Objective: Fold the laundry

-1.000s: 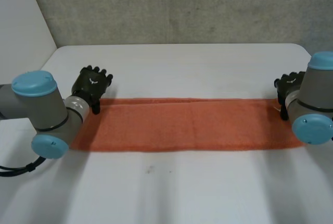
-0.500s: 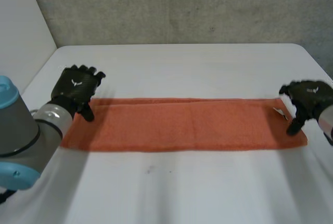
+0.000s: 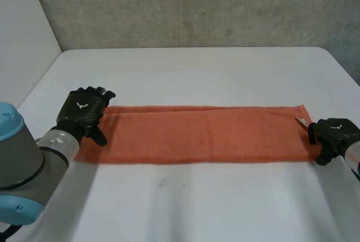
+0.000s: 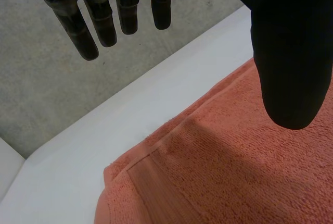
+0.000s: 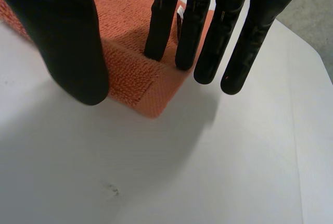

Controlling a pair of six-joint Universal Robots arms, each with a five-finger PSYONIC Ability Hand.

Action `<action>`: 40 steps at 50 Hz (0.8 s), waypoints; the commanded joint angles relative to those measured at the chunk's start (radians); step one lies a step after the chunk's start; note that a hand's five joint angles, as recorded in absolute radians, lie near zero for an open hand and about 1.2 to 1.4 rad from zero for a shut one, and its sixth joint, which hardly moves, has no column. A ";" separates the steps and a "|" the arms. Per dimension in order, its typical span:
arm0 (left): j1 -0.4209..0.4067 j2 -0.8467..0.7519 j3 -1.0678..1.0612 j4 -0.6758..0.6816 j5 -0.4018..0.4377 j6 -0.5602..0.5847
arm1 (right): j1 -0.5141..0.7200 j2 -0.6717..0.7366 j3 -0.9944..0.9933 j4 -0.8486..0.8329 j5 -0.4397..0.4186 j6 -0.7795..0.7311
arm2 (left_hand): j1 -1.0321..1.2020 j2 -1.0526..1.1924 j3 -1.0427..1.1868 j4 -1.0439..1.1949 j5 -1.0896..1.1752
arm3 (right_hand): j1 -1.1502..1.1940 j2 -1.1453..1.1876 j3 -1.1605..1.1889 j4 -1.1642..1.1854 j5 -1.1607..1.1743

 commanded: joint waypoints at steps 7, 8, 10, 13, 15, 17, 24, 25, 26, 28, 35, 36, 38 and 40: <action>-0.003 0.002 -0.006 -0.001 0.000 -0.001 | -0.076 -0.001 -0.031 -0.051 0.086 0.002 | 0.002 0.008 -0.003 0.006 0.012 | 0.733 0.615 0.616 0.622 0.654; -0.001 0.002 -0.008 -0.001 0.000 -0.001 | -0.088 -0.006 -0.040 -0.080 0.121 -0.002 | 0.002 0.008 -0.003 0.006 0.012 | 0.733 0.615 0.616 0.622 0.654; -0.001 0.006 -0.009 -0.001 0.000 -0.001 | -0.099 -0.006 -0.056 -0.097 0.153 -0.013 | 0.002 0.008 -0.003 0.006 0.012 | 0.733 0.615 0.616 0.622 0.654; -0.001 0.012 -0.011 -0.001 0.000 0.001 | -0.141 0.002 -0.100 -0.099 0.209 -0.050 | 0.002 0.008 -0.003 0.006 0.012 | 0.733 0.615 0.616 0.622 0.654; -0.001 0.014 -0.011 -0.001 0.000 -0.001 | -0.166 0.007 -0.122 -0.099 0.221 -0.074 | 0.002 0.008 -0.003 0.006 0.012 | 0.733 0.615 0.616 0.622 0.654; 0.000 0.014 -0.011 -0.001 0.000 -0.001 | -0.195 0.005 -0.148 -0.099 0.230 -0.116 | -0.001 0.005 -0.006 0.003 0.009 | 0.733 0.615 0.616 0.622 0.654; 0.005 0.014 -0.009 -0.001 0.000 0.001 | -0.175 -0.001 -0.204 -0.101 0.238 -0.199 | -0.001 0.005 -0.006 0.003 0.009 | 0.733 0.615 0.616 0.622 0.654; 0.005 0.014 -0.011 -0.001 0.000 0.001 | -0.175 -0.001 -0.205 -0.101 0.238 -0.199 | -0.001 0.005 -0.006 0.003 0.009 | 0.733 0.615 0.616 0.622 0.654; 0.006 0.014 -0.009 -0.001 0.000 0.001 | -0.160 -0.006 -0.206 -0.101 0.236 -0.194 | -0.001 0.005 -0.006 0.003 0.009 | 0.733 0.615 0.616 0.622 0.654; 0.008 0.014 -0.009 -0.001 0.000 0.001 | -0.046 -0.028 -0.224 -0.101 0.229 -0.170 | -0.001 0.005 -0.006 0.003 0.009 | 0.733 0.615 0.616 0.622 0.654; 0.008 0.014 -0.011 -0.001 0.000 0.001 | 0.287 -0.084 -0.258 -0.116 0.195 -0.131 | -0.001 0.005 -0.006 0.003 0.009 | 0.733 0.615 0.616 0.622 0.654; 0.008 0.014 -0.011 -0.001 0.000 0.001 | 0.329 -0.082 -0.266 -0.116 0.186 -0.133 | -0.001 0.005 -0.006 0.003 0.009 | 0.733 0.615 0.616 0.622 0.654; 0.006 0.014 -0.011 -0.001 0.000 0.001 | 0.412 -0.075 -0.284 -0.117 0.171 -0.134 | -0.004 0.002 -0.009 0.000 0.006 | 0.733 0.615 0.616 0.622 0.654; 0.008 0.014 -0.011 -0.001 0.000 0.001 | 0.531 -0.055 -0.316 -0.117 0.154 -0.137 | -0.004 0.002 -0.009 0.000 0.006 | 0.733 0.615 0.616 0.622 0.654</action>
